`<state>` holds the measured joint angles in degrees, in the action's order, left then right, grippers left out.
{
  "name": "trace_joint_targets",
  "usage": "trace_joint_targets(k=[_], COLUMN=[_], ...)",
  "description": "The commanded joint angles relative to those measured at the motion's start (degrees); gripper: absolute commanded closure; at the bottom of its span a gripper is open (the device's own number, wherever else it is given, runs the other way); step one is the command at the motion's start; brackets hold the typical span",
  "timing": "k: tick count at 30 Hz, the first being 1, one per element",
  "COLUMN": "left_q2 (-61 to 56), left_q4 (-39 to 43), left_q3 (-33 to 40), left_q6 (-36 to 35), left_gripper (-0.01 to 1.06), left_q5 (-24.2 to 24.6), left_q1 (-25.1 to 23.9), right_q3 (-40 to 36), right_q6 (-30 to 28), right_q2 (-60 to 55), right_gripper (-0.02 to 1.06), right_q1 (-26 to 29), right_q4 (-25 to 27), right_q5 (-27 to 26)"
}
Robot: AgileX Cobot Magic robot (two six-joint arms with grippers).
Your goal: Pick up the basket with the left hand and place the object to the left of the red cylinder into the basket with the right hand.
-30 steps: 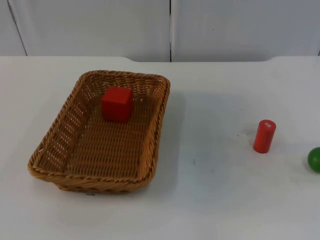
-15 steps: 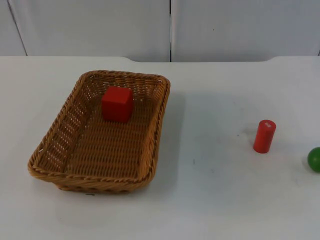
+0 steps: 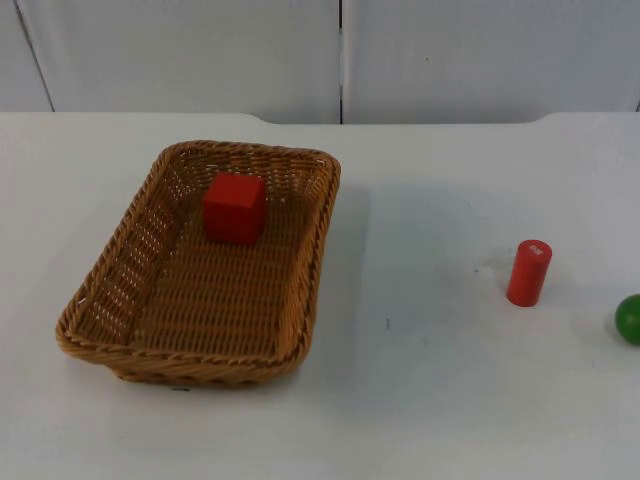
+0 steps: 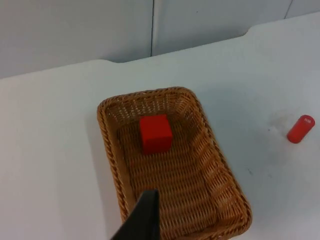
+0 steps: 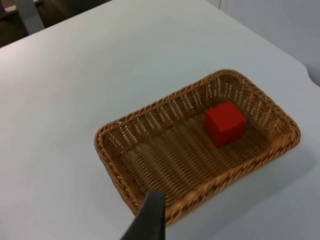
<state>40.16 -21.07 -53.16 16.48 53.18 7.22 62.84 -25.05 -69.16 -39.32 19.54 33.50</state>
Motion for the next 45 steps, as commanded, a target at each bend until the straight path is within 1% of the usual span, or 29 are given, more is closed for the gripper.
trace_joint_targets(k=[1,2,7,8,12,14,17,19,21,24,29,33,38,42,45], left_q2=[-3.0,-3.0,-9.1,-9.1,-14.1,-15.2,-19.2,-21.6,-22.8,-25.0,-27.7,-29.4,-31.4,-34.1,-35.3], left_q4=[-0.5,-0.5,-0.6,-0.6,-0.3,-0.1,0.0,0.0,0.0,0.3,1.7,2.6,5.8,9.4,10.3], left_q3=[3.1,3.1,8.8,8.8,10.6,10.6,10.6,10.6,10.6,10.6,10.6,10.6,10.6,10.6,10.6], left_q6=[-0.5,-0.5,-0.5,-0.5,-0.6,-0.6,-0.6,-1.3,-1.8,-2.4,-2.4,-2.4,-3.2,-5.7,-6.5], left_gripper=[0.10,0.10,0.10,0.10,0.10,0.10,0.10,0.10,0.10,0.10,0.10,0.10,0.10,0.10,0.10], left_q5=[-1.4,-1.4,-1.4,-1.4,-0.5,0.4,2.3,2.8,3.2,5.7,6.7,7.5,9.7,11.8,12.0], left_q1=[0.3,0.3,0.3,0.3,0.3,0.3,0.2,0.2,0.2,0.2,0.2,0.2,0.2,0.2,0.2], right_q3=[-2.2,-2.2,-5.7,-5.7,-9.8,-11.1,-15.9,-18.2,-19.3,-22.1,-25.0,-26.3,-27.4,-27.5,-27.5], right_q6=[0.2,0.2,0.2,0.2,0.2,0.2,0.2,0.2,0.2,0.2,0.4,1.6,1.6,1.6,1.6], right_q2=[1.8,1.8,4.5,4.5,7.4,8.4,12.0,14.2,15.5,19.1,23.9,26.8,30.2,32.8,33.7], right_gripper=[0.20,0.20,0.20,0.20,0.20,0.20,0.20,0.20,0.20,0.20,0.20,0.20,0.20,0.20,0.20], right_q1=[0.1,0.1,0.1,0.1,0.1,0.1,0.1,0.1,0.1,0.1,0.1,0.1,0.1,0.1,0.1], right_q4=[0.3,0.3,0.4,0.4,0.4,0.4,0.4,0.4,0.4,0.4,0.4,0.4,0.4,0.1,0.1], right_q5=[-2.1,-2.1,-3.0,-3.0,-4.2,-4.6,-6.8,-7.2,-7.2,-7.2,-7.6,-7.7,-7.2,-5.6,-5.2])
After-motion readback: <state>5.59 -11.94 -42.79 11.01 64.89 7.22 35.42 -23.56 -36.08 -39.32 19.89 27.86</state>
